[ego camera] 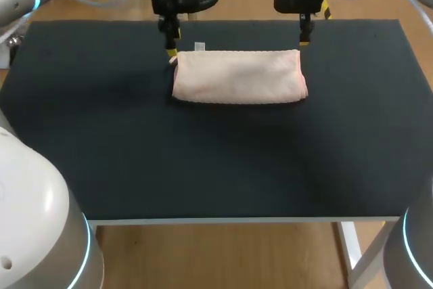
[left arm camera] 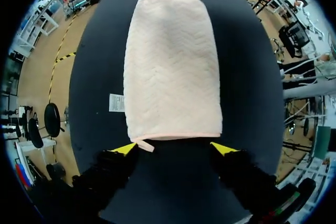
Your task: Fold the towel
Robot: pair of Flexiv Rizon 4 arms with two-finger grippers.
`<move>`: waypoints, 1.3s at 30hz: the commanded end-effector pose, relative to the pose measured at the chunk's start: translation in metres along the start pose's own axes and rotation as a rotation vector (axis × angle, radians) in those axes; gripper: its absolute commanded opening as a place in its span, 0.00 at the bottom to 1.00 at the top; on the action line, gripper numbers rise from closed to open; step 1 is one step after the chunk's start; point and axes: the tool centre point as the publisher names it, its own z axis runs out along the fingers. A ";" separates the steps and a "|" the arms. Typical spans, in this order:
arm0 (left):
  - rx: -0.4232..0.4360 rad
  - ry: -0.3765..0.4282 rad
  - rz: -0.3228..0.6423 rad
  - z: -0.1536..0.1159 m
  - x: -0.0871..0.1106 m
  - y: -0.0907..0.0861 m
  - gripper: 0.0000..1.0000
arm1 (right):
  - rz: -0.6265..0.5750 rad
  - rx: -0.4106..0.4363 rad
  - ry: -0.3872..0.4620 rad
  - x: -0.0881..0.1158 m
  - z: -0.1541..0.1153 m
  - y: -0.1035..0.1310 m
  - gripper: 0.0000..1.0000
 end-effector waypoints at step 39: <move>0.583 -0.067 -0.054 -0.061 0.041 0.071 1.00 | 0.051 -0.042 0.056 0.020 -0.058 0.008 1.00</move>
